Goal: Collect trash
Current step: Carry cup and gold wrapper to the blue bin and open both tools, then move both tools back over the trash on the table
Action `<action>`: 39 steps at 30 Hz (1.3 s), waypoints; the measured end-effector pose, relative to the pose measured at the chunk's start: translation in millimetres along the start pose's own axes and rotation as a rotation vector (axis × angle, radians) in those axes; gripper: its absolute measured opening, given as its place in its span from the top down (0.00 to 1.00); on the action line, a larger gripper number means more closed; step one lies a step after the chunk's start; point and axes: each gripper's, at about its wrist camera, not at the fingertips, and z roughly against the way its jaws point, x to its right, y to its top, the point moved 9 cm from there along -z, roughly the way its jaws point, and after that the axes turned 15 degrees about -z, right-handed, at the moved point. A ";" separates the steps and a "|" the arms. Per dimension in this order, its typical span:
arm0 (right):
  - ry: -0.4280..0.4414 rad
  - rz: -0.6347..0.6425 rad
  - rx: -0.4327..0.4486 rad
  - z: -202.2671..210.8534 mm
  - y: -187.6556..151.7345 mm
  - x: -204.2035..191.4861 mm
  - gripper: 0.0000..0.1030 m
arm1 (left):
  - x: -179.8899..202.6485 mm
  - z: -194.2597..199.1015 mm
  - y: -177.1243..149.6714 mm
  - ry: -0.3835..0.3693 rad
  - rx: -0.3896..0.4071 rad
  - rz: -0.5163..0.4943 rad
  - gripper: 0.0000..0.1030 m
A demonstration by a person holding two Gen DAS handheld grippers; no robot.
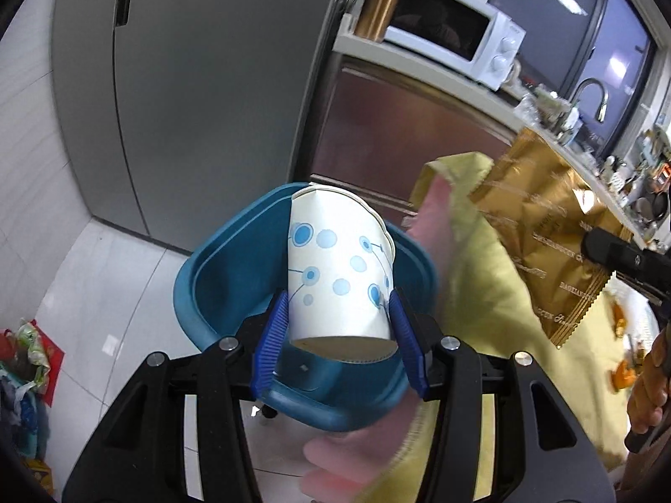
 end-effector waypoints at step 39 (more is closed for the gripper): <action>-0.203 0.028 0.198 143.0 -5.0 68.2 0.55 | 229.8 20.2 49.7 -0.388 0.156 -0.345 0.42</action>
